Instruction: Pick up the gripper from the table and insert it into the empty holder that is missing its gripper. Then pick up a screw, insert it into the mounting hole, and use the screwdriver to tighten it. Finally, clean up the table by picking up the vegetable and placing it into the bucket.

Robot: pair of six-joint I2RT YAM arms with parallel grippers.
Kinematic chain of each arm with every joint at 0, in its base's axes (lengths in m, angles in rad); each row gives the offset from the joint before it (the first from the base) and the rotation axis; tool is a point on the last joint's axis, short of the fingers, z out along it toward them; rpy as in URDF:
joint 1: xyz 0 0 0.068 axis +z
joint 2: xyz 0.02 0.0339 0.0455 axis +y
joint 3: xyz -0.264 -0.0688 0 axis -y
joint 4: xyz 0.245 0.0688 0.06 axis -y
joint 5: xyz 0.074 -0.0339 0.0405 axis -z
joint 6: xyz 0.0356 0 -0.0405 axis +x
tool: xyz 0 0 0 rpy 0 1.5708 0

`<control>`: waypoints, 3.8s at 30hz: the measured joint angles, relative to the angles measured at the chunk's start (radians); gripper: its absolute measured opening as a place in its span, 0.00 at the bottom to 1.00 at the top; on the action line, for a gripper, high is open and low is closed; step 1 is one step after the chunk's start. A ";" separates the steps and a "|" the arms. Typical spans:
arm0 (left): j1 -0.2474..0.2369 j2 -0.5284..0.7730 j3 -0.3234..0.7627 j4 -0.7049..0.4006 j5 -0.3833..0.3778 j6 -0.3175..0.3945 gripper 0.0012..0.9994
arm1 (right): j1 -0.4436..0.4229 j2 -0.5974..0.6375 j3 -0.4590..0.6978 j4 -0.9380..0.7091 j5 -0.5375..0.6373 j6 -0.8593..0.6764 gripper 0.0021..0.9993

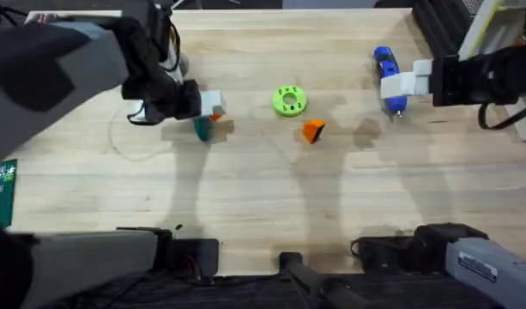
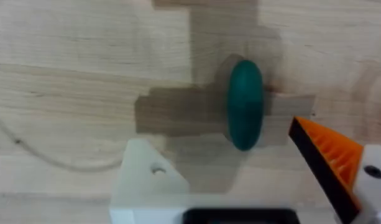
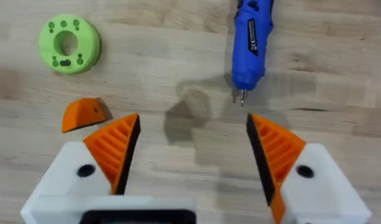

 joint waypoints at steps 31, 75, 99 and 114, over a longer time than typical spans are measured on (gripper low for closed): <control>0.000 0.131 -0.013 0.120 0.082 -0.030 0.99 | 0.000 0.000 0.000 -0.126 0.000 -0.002 0.99; 0.040 -1.483 -0.952 0.726 0.364 0.088 0.99 | 0.000 0.000 0.000 -0.248 0.000 -0.002 0.99; 0.048 -1.495 -0.964 0.732 0.815 0.240 0.99 | 0.000 0.000 0.000 -0.248 0.000 -0.002 0.99; 0.048 -1.495 -0.965 0.732 0.819 0.232 0.99 | 0.000 0.000 0.000 -0.248 0.000 -0.002 0.99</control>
